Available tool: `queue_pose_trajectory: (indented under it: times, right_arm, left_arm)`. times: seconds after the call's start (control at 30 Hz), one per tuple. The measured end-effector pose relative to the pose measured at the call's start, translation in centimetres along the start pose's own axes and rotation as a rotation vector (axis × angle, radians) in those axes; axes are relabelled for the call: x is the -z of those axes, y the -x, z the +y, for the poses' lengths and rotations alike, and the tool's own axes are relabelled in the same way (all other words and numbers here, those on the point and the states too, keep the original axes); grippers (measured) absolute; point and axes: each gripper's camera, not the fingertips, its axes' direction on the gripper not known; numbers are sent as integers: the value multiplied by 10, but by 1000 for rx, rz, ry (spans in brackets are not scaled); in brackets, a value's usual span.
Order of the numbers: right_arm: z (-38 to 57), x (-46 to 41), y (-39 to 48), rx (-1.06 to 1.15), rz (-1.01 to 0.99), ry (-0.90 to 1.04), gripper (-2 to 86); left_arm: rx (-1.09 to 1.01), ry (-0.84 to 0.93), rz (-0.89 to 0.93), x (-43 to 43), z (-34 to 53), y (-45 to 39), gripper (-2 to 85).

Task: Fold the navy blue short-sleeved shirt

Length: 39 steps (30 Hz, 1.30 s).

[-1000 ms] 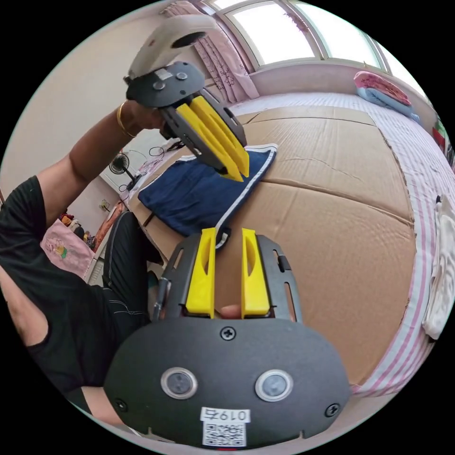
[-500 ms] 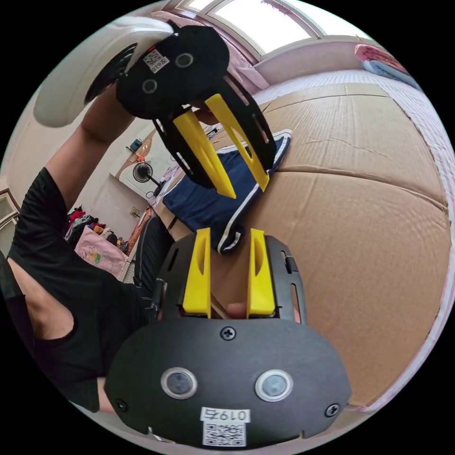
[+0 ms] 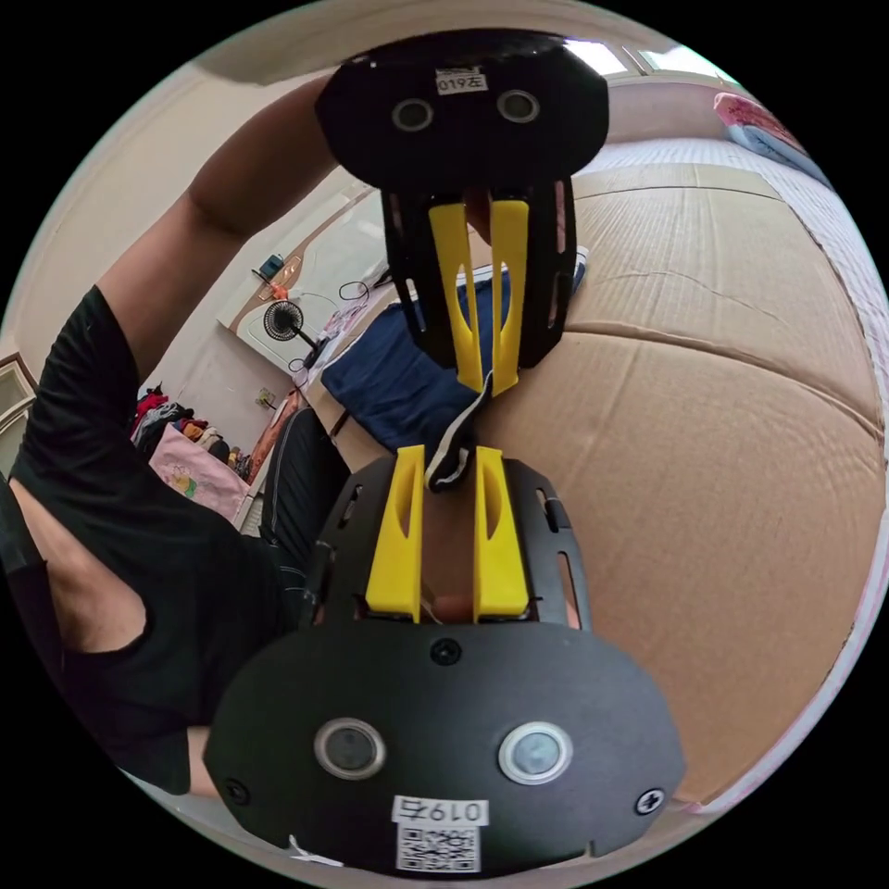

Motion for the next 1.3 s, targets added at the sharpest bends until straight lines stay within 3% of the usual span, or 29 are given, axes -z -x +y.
queue_pose_trajectory:
  times: [0.37, 0.5, 0.87, 1.3]
  right_arm:
    - [30, -4, 20, 114, 81, -77, 100]
    - [32, -14, 27, 179, 18, -111, 114]
    - [11, -89, 8, 182, 18, 59, 63]
    - [1, -108, -35, 119, -12, 102, 27]
  left_arm:
    - [-5, 16, -139, 16, -17, -16, 10]
    - [19, -22, -207, 17, -18, -28, 10]
    - [64, -84, -229, 18, -17, -29, 9]
    - [121, -101, -173, 8, -33, 1, 9]
